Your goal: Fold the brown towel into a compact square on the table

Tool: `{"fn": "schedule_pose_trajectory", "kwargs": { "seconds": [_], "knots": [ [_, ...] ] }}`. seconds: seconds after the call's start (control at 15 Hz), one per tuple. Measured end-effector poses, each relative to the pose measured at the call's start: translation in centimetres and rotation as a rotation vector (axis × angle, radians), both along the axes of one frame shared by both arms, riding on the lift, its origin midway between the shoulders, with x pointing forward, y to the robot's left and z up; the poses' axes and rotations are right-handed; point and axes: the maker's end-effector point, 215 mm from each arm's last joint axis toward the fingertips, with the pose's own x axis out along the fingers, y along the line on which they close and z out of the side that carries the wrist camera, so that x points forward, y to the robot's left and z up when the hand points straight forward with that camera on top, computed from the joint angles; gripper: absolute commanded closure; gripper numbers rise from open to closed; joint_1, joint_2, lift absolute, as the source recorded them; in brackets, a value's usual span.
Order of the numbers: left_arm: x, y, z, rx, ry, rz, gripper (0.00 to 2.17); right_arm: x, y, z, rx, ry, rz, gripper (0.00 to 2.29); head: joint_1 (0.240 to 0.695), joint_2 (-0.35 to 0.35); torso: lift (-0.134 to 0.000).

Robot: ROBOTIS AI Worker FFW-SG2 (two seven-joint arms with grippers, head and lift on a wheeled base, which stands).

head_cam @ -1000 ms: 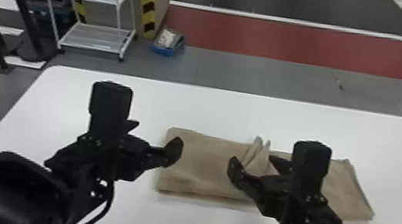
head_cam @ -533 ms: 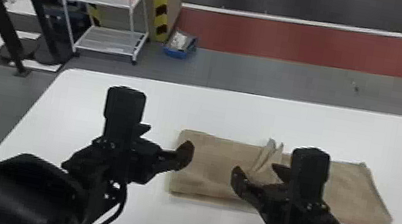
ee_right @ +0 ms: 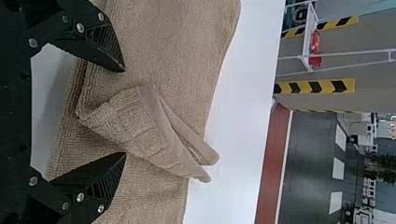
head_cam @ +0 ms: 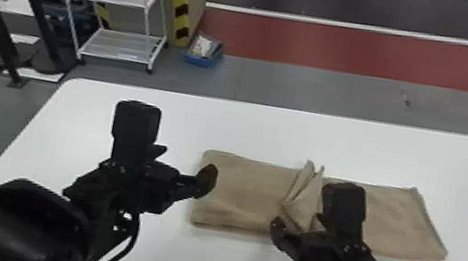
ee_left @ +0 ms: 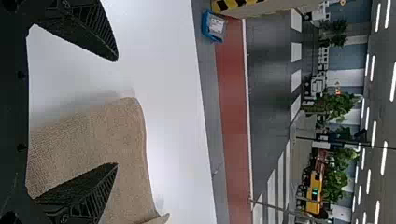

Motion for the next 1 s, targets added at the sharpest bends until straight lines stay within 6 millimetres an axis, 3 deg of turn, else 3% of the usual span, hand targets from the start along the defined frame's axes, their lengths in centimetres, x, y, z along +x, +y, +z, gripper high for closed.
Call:
{"fn": "schedule_pose_trajectory", "kwargs": {
  "seconds": [0.67,0.87,1.0],
  "knots": [
    [0.2,-0.1,0.0,-0.011,-0.010,-0.004,0.08,1.4,-0.5,1.0,-0.028,-0.010,-0.015,0.48,0.695,0.058,-0.125],
    [0.0,0.1,-0.4,-0.009,-0.005,-0.002,0.08,1.2,-0.5,0.3,-0.040,0.020,-0.012,0.96,0.695,0.061,-0.125],
    [0.0,0.1,-0.4,-0.008,-0.004,-0.003,0.08,1.2,-0.6,0.8,-0.035,0.003,-0.016,0.96,0.695,0.062,-0.125]
  ]
}}
